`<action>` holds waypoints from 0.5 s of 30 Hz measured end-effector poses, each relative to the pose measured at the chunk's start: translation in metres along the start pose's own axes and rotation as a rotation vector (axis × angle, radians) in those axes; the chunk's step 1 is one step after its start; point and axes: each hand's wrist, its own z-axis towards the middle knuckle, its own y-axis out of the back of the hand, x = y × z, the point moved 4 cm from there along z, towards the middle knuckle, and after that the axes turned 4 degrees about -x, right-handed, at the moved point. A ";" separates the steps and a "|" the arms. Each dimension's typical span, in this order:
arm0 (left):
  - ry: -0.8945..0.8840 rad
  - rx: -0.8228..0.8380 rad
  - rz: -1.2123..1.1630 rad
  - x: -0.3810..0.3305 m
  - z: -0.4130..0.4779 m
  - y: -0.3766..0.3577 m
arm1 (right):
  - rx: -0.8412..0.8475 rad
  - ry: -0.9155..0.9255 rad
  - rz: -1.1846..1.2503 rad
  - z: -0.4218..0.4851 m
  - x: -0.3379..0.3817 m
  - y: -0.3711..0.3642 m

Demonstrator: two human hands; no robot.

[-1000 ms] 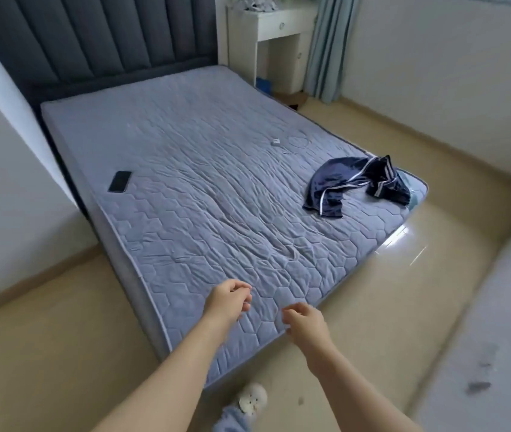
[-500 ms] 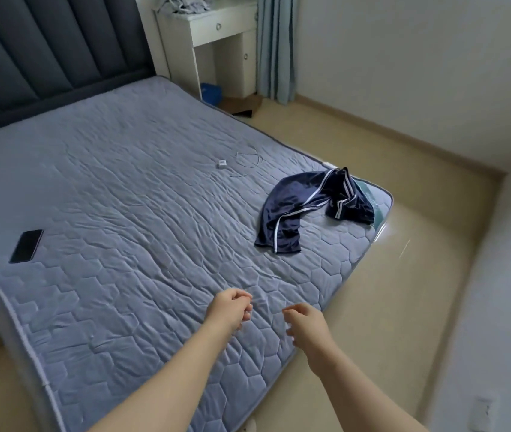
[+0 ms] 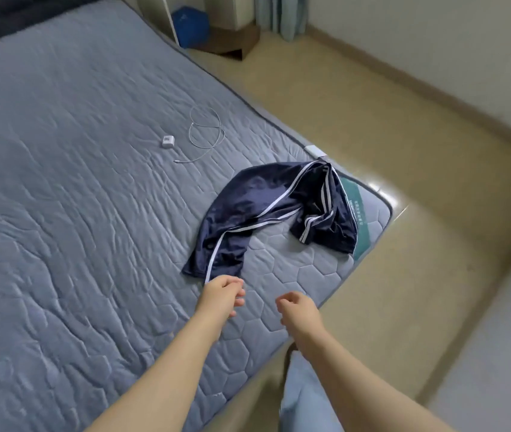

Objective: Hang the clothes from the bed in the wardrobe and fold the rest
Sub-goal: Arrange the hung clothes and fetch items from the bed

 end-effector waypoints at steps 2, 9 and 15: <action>0.060 -0.002 -0.001 -0.009 0.027 -0.041 | 0.018 -0.029 -0.041 0.050 0.005 0.027; 0.165 -0.073 0.018 -0.023 0.112 -0.114 | 0.057 -0.069 -0.218 0.179 0.008 0.066; 0.263 -0.110 0.007 0.009 0.179 -0.157 | 0.068 -0.025 -0.269 0.277 0.008 0.054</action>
